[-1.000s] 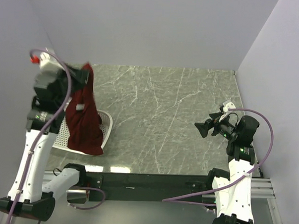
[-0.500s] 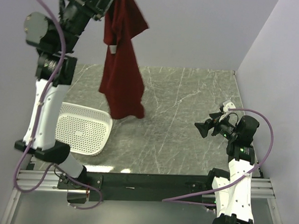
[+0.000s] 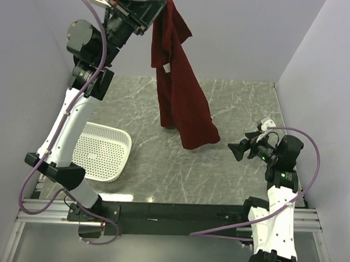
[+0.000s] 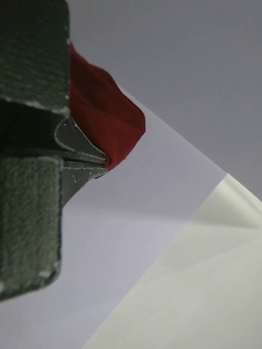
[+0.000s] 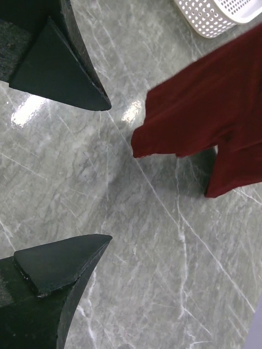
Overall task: Fold and stack the t-shirts
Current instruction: Move the tshirt to the center of the board, then flatten the tshirt out
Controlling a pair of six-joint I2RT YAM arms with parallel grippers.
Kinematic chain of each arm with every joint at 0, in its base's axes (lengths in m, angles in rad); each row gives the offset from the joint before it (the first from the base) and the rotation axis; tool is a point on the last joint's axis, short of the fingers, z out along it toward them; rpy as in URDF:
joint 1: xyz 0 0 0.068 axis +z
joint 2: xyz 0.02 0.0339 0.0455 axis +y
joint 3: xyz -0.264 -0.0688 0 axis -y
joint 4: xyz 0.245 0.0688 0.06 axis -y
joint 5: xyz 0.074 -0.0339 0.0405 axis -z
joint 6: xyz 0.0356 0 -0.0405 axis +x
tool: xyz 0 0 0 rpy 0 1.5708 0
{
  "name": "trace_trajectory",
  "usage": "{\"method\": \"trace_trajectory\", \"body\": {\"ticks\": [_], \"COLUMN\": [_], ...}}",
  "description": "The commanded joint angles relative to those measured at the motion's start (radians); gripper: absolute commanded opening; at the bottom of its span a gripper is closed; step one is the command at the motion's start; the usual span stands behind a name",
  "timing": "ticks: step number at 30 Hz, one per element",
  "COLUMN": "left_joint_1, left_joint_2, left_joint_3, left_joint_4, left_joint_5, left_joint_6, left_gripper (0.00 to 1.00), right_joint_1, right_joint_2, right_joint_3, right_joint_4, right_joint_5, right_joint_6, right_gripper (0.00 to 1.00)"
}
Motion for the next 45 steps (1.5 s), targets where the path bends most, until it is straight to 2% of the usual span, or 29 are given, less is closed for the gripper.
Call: {"method": "trace_trajectory", "body": {"ticks": [1, 4, 5, 9, 11, 12, 13, 16, 17, 18, 19, 21, 25, 27, 28, 29, 32, 34, 36, 37, 39, 40, 41, 45], "left_joint_1": [-0.028, -0.044, -0.05, -0.051, -0.054, -0.054, -0.056, -0.068, -0.08, -0.085, -0.09, -0.094, -0.094, -0.094, -0.094, -0.093, -0.081, -0.061, 0.005, 0.072, 0.152, 0.229, 0.263, 0.361], "left_joint_2": [-0.037, -0.075, -0.095, -0.189, -0.215, -0.221, -0.224, -0.227, -0.236, -0.267, -0.287, -0.354, -0.485, -0.566, -0.59, -0.614, -0.673, -0.68, -0.658, -0.648, -0.603, -0.585, -0.562, -0.374], "left_joint_3": [-0.007, -0.118, -0.228, -0.499, -0.613, -0.647, -0.678, -0.755, -0.778, -0.79, -0.803, -0.823, -0.893, -0.971, -0.999, -1.048, -1.093, -1.088, -1.067, -1.064, -1.079, -1.108, -1.122, -1.139], "left_joint_4": [0.04, 0.044, 0.058, 0.099, 0.055, 0.03, 0.0, -0.182, -0.222, -0.287, -0.31, -0.362, -0.477, -0.52, -0.583, -0.626, -0.819, -0.891, -0.953, -0.961, -0.941, -0.926, -0.912, -0.863], "left_joint_5": [0.036, 0.061, 0.056, 0.042, 0.036, 0.033, 0.033, -0.061, -0.112, -0.223, -0.276, -0.397, -0.51, -0.546, -0.607, -0.64, -0.757, -0.767, -0.74, -0.714, -0.616, -0.579, -0.507, -0.449], "left_joint_6": [0.021, 0.031, 0.035, 0.057, 0.077, 0.092, 0.104, 0.21, 0.25, 0.318, 0.346, 0.405, 0.39, 0.289, 0.237, 0.107, -0.132, -0.201, -0.253, -0.261, -0.258, -0.25, -0.244, -0.247], "left_gripper": [0.01, 0.01, 0.01, 0.01, 0.07, 0.14, 0.36, 0.71, 0.74, 0.76, 0.82, 0.86, 0.88, 0.93, 0.99, 0.99, 0.99, 0.99, 0.99, 0.99, 0.98, 0.96, 0.95, 0.9], "right_joint_1": [-0.003, -0.003, -0.003, -0.003, -0.003, -0.003, -0.003, -0.003, -0.003, -0.003, -0.003, -0.003, -0.003, -0.004, -0.003, -0.003, -0.003, -0.003, -0.003, -0.001, -0.001, -0.003, -0.001, -0.003], "right_joint_2": [-0.004, -0.006, -0.006, -0.009, -0.01, -0.007, -0.009, -0.009, -0.009, -0.009, -0.009, -0.009, -0.007, -0.007, -0.009, -0.007, -0.006, -0.003, 0.0, 0.002, 0.002, 0.0, -0.003, -0.001], "right_joint_3": [0.031, 0.031, 0.03, 0.031, 0.03, 0.03, 0.03, 0.03, 0.03, 0.03, 0.03, 0.03, 0.031, 0.03, 0.03, 0.028, 0.028, 0.027, 0.027, 0.025, 0.028, 0.03, 0.028, 0.025], "right_joint_4": [0.021, 0.021, 0.019, 0.018, 0.018, 0.018, 0.016, 0.016, 0.015, 0.015, 0.015, 0.015, 0.013, 0.013, 0.013, 0.015, 0.016, 0.016, 0.018, 0.015, 0.012, 0.012, 0.012, 0.015], "right_joint_5": [-0.001, 0.002, 0.002, 0.005, 0.005, 0.003, 0.003, -0.001, -0.001, -0.003, -0.004, -0.01, -0.015, -0.015, -0.013, -0.013, -0.013, -0.016, -0.021, -0.023, -0.02, -0.017, -0.013, -0.012], "right_joint_6": [-0.01, -0.01, -0.01, -0.015, -0.015, -0.015, -0.015, -0.016, -0.016, -0.016, -0.016, -0.016, -0.016, -0.016, -0.016, -0.016, -0.013, -0.012, -0.01, -0.01, -0.013, -0.013, -0.013, -0.013], "right_gripper": [1.0, 1.0, 1.0, 1.0, 1.0, 1.0, 1.0, 1.0, 1.0, 1.0, 1.0, 1.0, 1.0, 1.0, 1.0, 1.0, 1.0, 1.0, 1.0, 1.0, 1.0, 1.0, 1.0, 1.0]}}
